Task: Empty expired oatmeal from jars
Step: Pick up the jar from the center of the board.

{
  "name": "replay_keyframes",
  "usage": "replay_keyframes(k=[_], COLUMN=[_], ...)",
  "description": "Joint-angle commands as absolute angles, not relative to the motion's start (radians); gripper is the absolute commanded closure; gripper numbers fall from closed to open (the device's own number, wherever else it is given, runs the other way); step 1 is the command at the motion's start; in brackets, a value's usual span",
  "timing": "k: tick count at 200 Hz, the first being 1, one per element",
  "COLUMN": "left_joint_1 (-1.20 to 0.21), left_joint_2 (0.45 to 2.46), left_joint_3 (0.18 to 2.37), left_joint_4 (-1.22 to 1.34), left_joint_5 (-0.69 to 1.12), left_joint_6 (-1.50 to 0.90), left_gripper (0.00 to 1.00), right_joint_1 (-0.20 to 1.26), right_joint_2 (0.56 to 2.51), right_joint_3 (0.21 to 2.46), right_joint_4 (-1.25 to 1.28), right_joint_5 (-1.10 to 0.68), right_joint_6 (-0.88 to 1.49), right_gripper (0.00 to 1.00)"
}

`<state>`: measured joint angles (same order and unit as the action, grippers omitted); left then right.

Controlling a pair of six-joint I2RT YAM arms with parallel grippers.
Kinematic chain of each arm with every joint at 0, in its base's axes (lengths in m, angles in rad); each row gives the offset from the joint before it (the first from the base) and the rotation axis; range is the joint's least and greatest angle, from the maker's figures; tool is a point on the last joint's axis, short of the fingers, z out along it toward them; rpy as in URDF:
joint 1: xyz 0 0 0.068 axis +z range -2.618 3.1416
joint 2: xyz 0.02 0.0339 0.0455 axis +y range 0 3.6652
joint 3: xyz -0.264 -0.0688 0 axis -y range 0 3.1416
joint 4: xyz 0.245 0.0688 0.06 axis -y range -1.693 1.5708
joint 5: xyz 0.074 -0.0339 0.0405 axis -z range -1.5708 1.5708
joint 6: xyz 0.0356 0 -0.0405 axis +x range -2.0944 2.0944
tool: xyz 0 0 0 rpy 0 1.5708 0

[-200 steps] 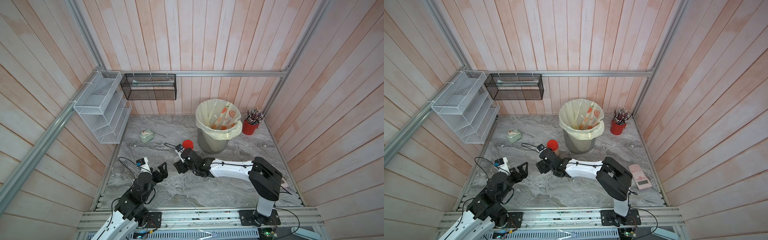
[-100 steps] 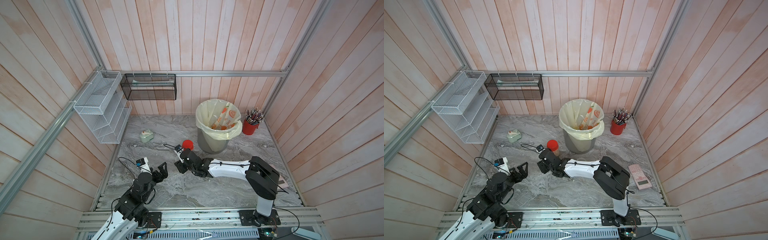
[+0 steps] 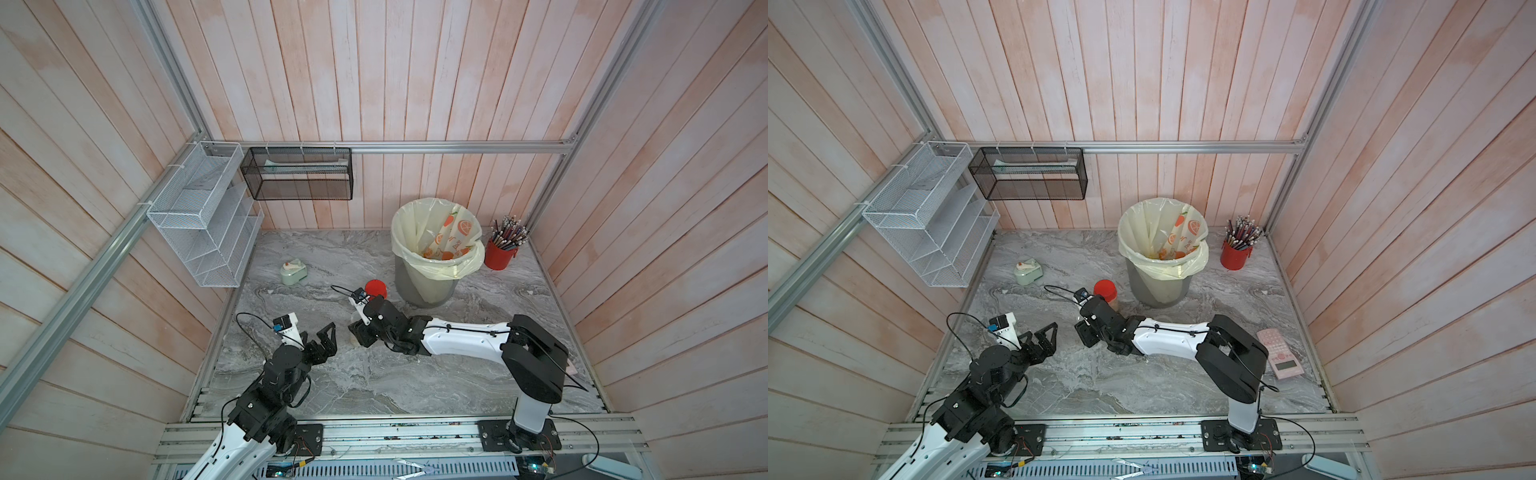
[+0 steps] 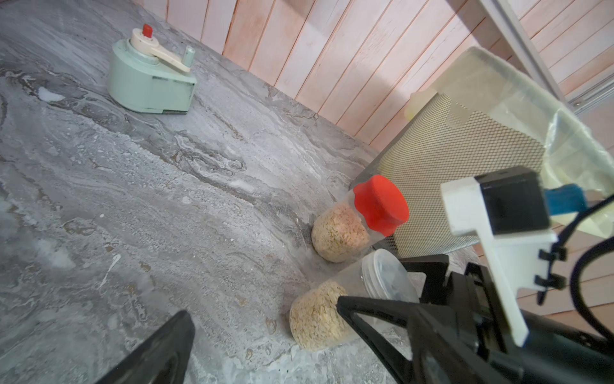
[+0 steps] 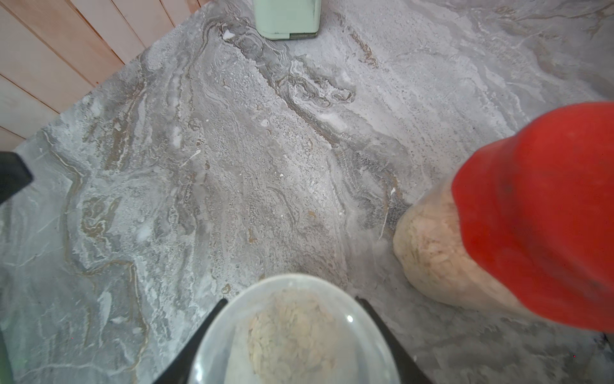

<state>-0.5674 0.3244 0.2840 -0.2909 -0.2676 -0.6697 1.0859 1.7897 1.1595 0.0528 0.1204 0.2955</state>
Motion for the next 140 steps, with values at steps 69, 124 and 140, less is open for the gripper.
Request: replay_keyframes(k=[69, 124, 140], left_joint_1=[-0.591, -0.698, -0.710], left_joint_2=[0.411, 0.530, 0.543], left_joint_3=[0.288, 0.326, 0.327], left_joint_4=[-0.008, 0.133, 0.167], left_joint_5=[-0.051, -0.043, -0.010], left_joint_6=[-0.515, -0.390, -0.355], left_gripper=[0.00, 0.00, 0.00], right_joint_1=[1.086, 1.001, 0.973], right_joint_2=[1.489, 1.369, 1.339], right_joint_3=[1.086, 1.101, 1.106], right_joint_4=[-0.078, -0.220, -0.247], right_joint_5=[0.124, 0.032, 0.008], right_joint_6=[0.399, 0.477, 0.496], right_gripper=[0.67, 0.67, 0.67])
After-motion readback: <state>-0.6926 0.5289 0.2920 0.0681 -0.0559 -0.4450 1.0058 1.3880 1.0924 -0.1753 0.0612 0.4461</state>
